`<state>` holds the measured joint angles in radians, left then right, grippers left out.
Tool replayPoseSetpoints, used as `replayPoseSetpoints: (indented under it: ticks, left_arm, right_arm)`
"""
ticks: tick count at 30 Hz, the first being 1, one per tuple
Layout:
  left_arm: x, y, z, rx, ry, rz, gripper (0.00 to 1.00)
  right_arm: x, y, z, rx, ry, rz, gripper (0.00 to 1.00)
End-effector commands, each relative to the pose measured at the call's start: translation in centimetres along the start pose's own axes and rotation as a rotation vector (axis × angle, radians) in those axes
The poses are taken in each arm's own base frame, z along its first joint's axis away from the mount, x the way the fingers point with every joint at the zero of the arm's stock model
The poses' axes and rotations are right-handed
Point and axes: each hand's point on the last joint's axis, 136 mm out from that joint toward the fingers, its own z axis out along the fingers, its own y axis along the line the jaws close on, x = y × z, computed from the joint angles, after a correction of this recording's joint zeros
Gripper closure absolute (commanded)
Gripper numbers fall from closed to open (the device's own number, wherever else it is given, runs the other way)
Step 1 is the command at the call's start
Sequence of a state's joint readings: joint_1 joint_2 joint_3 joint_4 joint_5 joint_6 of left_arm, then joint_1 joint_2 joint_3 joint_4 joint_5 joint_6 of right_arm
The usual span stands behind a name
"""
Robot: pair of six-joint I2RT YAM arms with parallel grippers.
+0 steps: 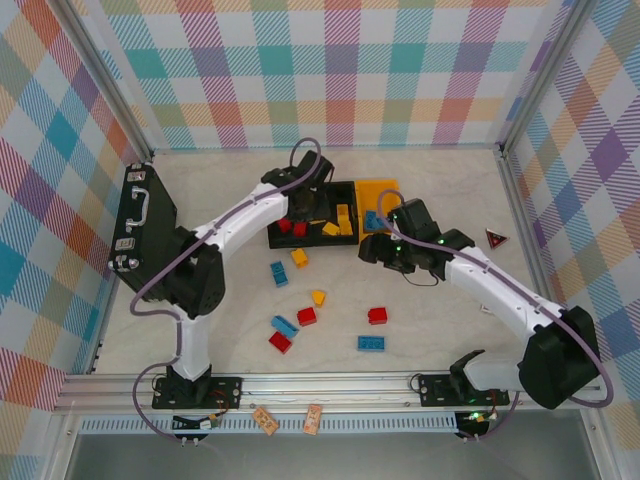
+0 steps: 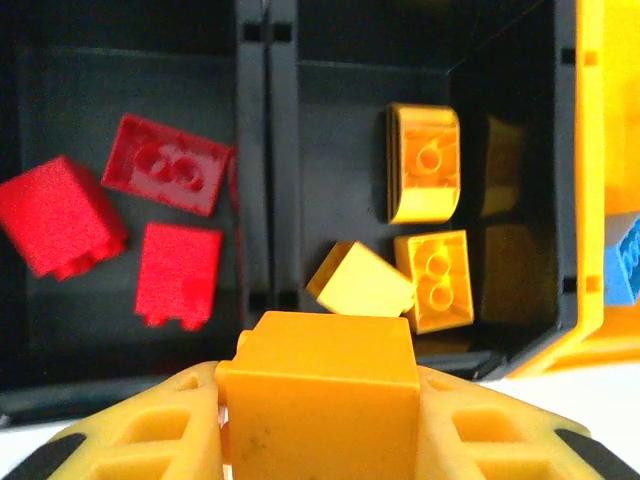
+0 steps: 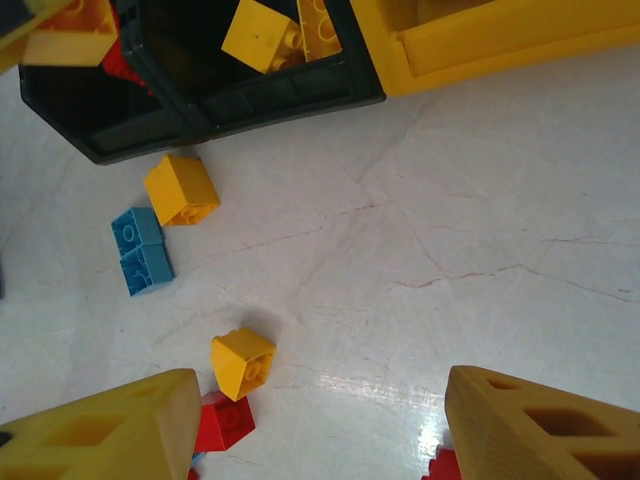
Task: Sort the legos into containers by color
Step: Place the lego in the container.
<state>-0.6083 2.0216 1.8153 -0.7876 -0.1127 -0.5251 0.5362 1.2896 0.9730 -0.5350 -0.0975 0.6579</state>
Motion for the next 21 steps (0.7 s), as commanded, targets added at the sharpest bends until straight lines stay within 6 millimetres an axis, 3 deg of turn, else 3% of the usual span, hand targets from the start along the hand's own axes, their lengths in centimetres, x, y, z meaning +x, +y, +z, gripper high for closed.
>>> replayPoseSetpoints:
  ticks: [1,13,21]
  left_arm:
    - [-0.1,-0.7,1.0,-0.021,0.043,0.062,0.71]
    - [-2.0,-2.6,4.6,-0.032,0.061,0.097,0.66]
    - [-2.0,-2.9,5.0,-0.025,0.061,0.097,0.52]
  right_arm:
    - [-1.0,1.1,-0.3,-0.036,-0.016,-0.023,0.34]
    - [-0.9,-0.1,-0.3,-0.02,-0.013,0.001,0.34]
    - [-0.7,-0.5,-0.1,-0.015,-0.006,0.014,0.34]
